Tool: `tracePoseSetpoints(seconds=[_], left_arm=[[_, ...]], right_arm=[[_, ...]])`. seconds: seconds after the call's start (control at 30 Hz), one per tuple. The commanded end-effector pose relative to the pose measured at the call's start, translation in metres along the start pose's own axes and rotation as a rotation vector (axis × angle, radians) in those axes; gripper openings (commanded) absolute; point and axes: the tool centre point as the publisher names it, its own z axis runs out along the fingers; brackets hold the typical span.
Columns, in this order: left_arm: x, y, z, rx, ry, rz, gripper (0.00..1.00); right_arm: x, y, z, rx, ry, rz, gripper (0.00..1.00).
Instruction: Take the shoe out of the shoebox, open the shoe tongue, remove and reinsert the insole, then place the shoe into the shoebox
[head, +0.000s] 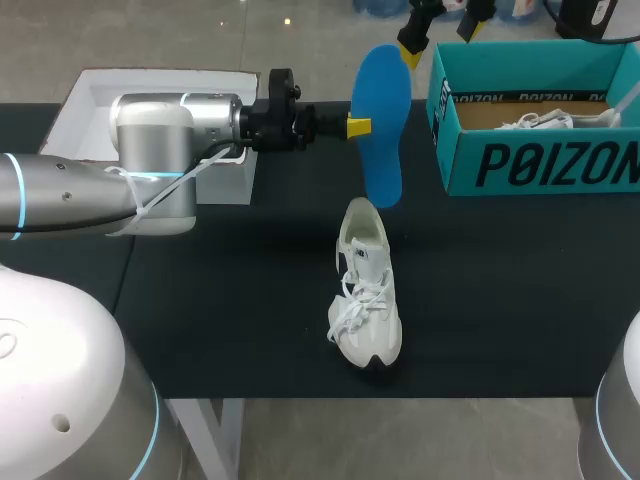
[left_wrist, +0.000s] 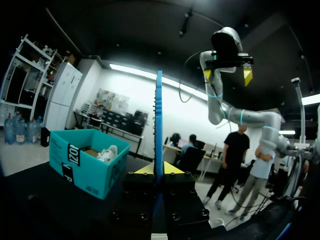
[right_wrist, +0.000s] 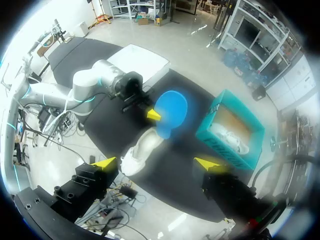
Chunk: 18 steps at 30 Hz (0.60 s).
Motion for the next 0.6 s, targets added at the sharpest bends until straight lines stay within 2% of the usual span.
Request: tracePoseSetpoints(seconds=[0.03,0.3,0.6], left_arm=[[-0.0045,0.0004,-0.0022,0.001,-0.001,-0.065,0.00],[-0.0099,0.0007,-0.0038,0.054,-0.012,-0.277,0.00],[-0.0125,0.0009,0.0005,0.015,0.026,-0.475,0.00]], right_arm=[[-0.0004,0.0014,0.0001,0.004,0.000,0.001,1.00],[-0.0004,0.0014,0.0001,0.004,0.000,0.001,1.00],[-0.0004,0.0014,0.0001,0.004,0.000,0.001,1.00]])
